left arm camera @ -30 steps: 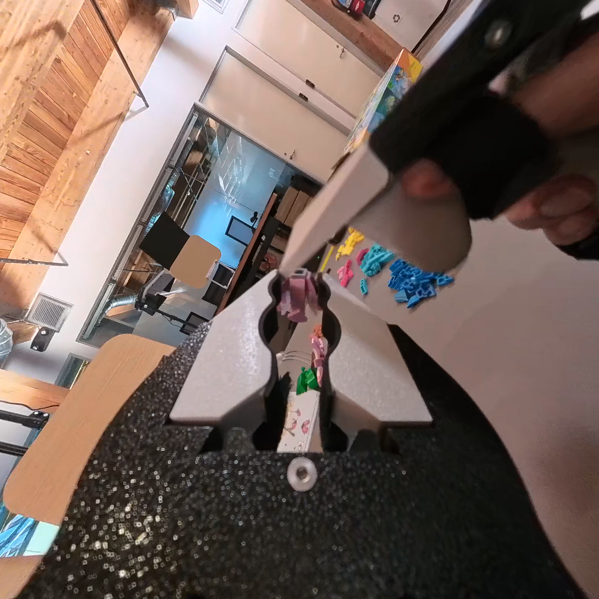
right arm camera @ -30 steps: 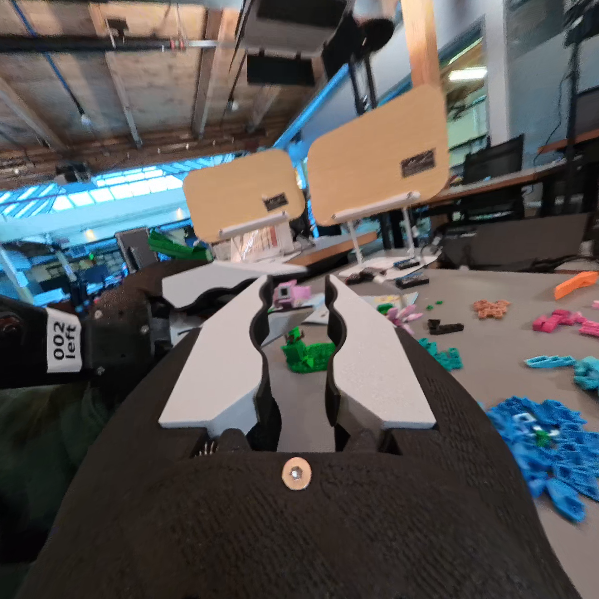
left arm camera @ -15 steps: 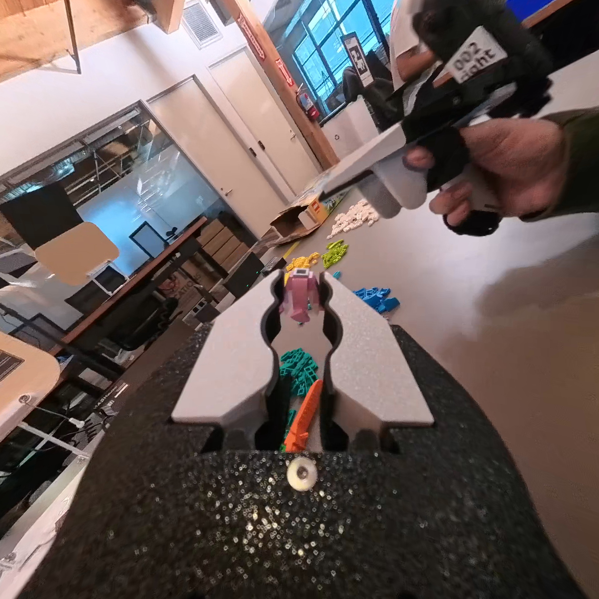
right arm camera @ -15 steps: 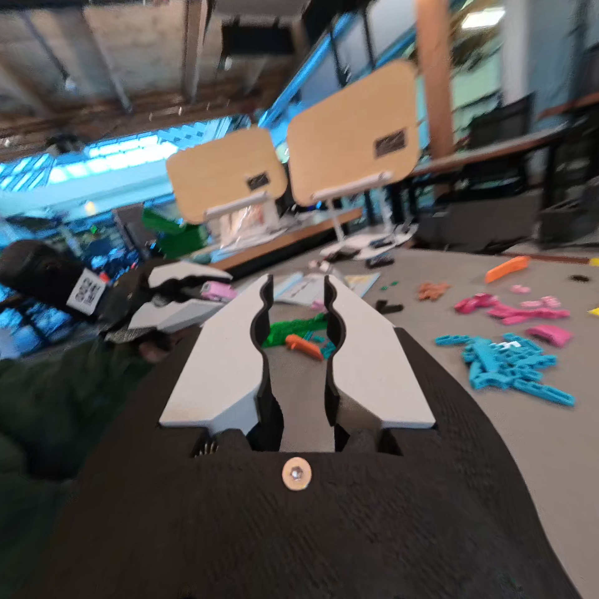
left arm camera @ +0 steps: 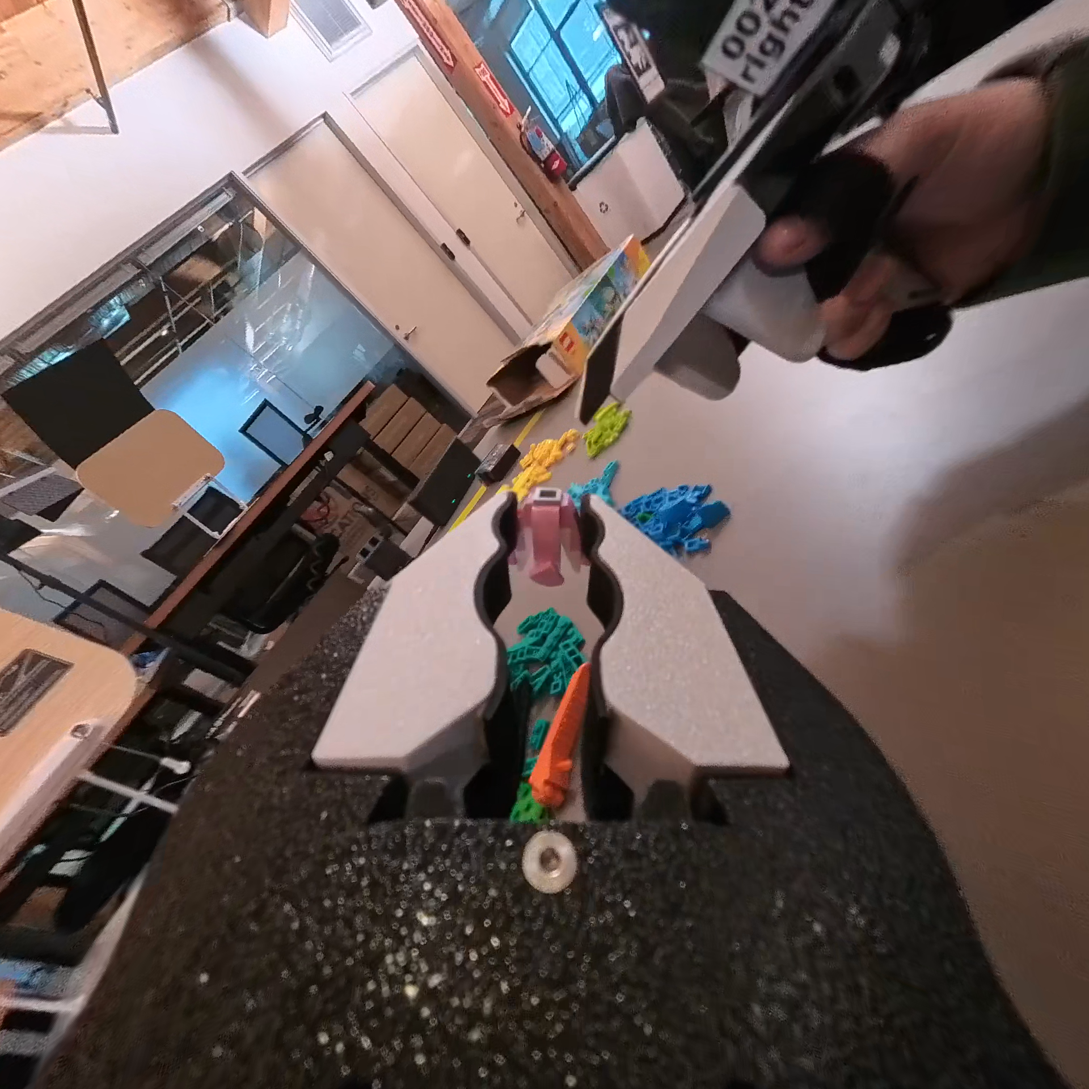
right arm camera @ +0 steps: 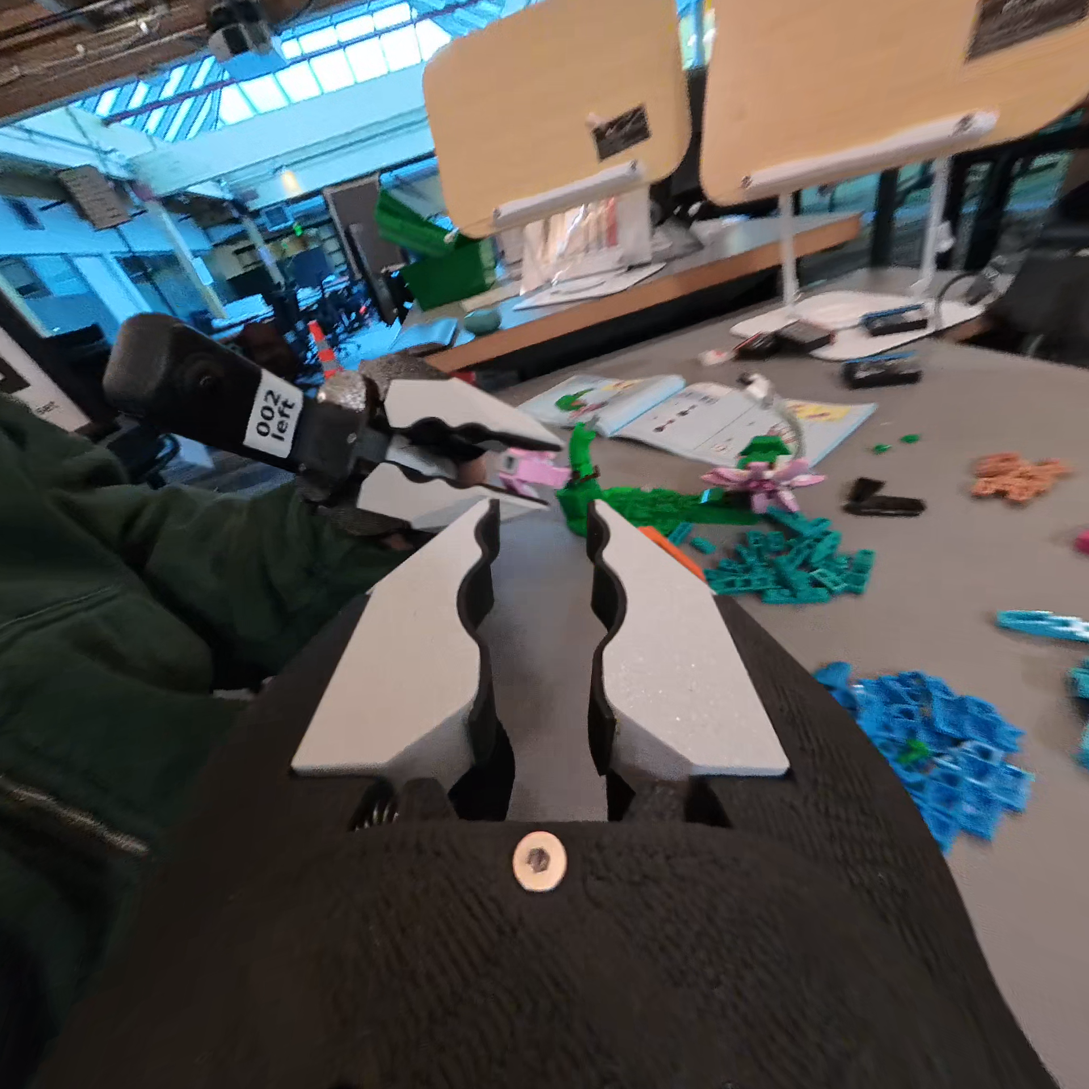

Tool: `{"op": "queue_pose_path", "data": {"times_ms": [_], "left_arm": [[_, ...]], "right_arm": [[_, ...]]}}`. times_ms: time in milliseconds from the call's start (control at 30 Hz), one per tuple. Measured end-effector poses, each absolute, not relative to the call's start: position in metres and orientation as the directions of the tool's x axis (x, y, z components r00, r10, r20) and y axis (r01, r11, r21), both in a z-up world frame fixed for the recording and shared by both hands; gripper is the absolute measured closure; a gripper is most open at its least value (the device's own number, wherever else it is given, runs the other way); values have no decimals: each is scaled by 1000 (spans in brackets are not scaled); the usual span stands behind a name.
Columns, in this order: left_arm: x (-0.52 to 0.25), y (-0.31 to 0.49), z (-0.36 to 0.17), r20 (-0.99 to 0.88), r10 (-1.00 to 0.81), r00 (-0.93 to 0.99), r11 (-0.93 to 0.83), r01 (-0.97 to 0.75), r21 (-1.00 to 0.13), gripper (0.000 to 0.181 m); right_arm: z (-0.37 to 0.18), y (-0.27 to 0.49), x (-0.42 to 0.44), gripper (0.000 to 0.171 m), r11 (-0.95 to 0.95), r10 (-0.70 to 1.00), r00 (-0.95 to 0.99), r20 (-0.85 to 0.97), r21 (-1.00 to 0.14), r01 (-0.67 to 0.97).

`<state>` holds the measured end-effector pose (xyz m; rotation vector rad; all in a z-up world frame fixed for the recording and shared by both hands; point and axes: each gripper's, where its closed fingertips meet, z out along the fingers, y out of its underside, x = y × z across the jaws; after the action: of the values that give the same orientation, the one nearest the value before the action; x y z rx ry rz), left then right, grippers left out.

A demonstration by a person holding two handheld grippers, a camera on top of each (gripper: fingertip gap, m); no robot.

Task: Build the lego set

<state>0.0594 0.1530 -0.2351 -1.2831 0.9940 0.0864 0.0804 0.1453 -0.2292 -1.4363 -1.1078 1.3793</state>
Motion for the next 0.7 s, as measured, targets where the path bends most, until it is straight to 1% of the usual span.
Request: {"op": "queue_pose_path", "data": {"times_ms": [133,233,300,467,600,700], "left_arm": [[63,156,-246,-743,-410,529,319,-680,-660,162],[65,157,-251,-795,-376,477,310,-743,-593,162],[67,158,-255,-814,-368,449,308,-767,-562,162],[69,157,-257,-835,-356,420,309,-790,-529,162],[68,158,-256,-833,-359,421,315,-785,-533,162],[68,157,-255,-801,-400,444,315,-755,-576,160]], "right_arm": [[-239,129,61,147,-261,965,15,-261,-952,159],[-250,132,53,150,-235,971,92,-218,-941,243],[-254,136,53,153,-228,971,132,-199,-936,269],[-257,137,52,155,-280,958,137,-252,-921,271],[-256,137,52,157,-264,962,146,-233,-929,258],[-256,139,53,167,-248,964,159,-212,-936,251]]}}
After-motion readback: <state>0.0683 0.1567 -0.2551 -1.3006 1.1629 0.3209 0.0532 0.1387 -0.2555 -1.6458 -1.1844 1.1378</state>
